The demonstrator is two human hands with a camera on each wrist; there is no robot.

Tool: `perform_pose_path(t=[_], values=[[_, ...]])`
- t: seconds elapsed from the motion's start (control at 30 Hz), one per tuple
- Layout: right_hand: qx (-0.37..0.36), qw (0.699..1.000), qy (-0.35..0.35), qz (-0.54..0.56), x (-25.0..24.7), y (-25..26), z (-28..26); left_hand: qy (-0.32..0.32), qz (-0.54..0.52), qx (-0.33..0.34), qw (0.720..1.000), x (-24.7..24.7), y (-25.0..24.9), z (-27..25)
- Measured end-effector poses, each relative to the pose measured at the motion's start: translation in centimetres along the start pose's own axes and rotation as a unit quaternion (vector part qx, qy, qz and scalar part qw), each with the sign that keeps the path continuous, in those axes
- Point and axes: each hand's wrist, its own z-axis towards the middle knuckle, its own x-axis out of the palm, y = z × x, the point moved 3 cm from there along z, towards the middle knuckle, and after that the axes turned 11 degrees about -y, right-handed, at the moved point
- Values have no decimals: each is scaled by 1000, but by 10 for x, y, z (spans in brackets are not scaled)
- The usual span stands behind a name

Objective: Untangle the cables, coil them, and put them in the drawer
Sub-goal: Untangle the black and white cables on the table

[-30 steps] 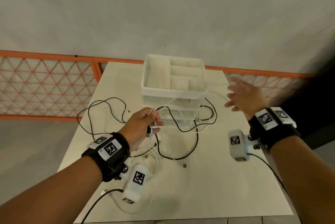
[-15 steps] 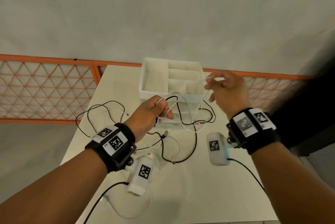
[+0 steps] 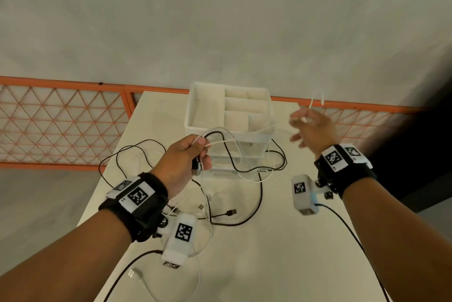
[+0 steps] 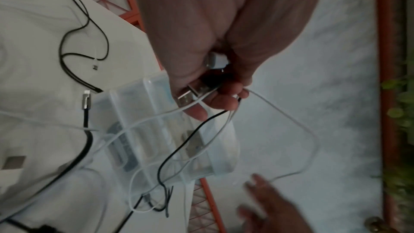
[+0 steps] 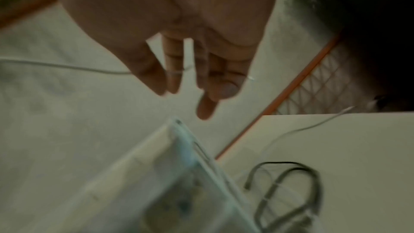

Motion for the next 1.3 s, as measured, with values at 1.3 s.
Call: perform_pose_path(t=[1.3], values=[[-7,914,159,-374,31,-53,-53,24,239,-16,970,-42,11,-34]])
